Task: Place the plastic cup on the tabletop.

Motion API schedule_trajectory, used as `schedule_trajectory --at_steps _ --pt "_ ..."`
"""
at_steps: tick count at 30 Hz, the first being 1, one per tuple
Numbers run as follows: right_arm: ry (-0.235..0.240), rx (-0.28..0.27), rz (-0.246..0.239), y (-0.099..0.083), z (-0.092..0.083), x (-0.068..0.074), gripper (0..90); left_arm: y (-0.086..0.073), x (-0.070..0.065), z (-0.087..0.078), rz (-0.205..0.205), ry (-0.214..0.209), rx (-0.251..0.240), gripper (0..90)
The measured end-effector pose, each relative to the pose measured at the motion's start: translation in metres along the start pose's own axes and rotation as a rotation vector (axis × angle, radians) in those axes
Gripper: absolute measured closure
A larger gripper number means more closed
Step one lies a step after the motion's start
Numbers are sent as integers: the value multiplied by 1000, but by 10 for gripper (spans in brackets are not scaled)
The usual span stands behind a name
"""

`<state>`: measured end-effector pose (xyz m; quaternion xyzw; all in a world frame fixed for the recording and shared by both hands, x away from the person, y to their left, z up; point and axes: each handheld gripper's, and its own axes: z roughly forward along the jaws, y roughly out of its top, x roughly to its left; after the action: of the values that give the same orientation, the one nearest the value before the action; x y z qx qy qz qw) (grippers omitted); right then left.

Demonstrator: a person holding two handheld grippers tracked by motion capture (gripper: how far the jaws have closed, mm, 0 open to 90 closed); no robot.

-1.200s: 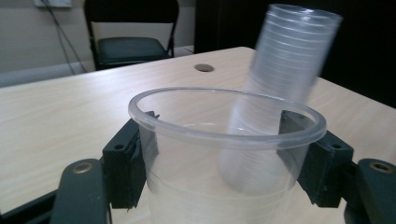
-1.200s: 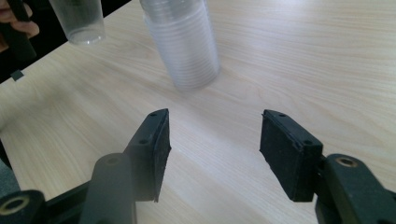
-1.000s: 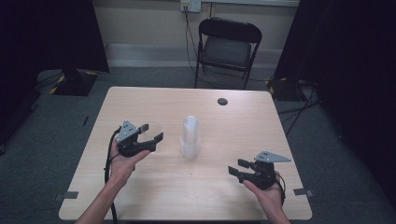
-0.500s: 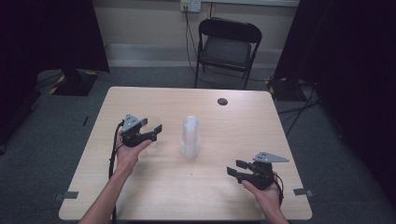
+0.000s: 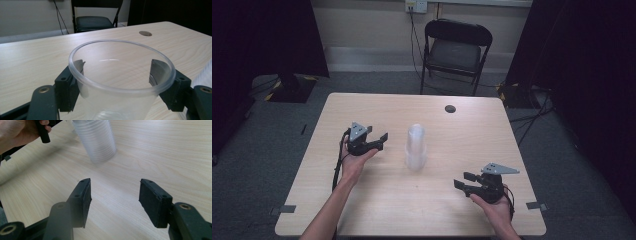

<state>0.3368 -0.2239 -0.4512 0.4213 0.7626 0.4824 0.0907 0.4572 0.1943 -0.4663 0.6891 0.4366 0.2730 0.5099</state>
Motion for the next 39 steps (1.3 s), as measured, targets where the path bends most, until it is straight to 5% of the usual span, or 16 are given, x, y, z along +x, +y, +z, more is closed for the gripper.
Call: schedule_trajectory --at_steps 23,30,33,39 --pt "8 -3 5 -1 0 0 433 -9 6 4 4 2 97 183" --pt "13 1 1 -1 0 1 430 -12 6 3 8 2 176 160" --pt "9 -1 2 -1 0 -1 428 -13 6 3 -24 -7 187 157" --pt "1 -7 10 -1 -2 -3 427 -12 8 -2 -23 -16 211 157"
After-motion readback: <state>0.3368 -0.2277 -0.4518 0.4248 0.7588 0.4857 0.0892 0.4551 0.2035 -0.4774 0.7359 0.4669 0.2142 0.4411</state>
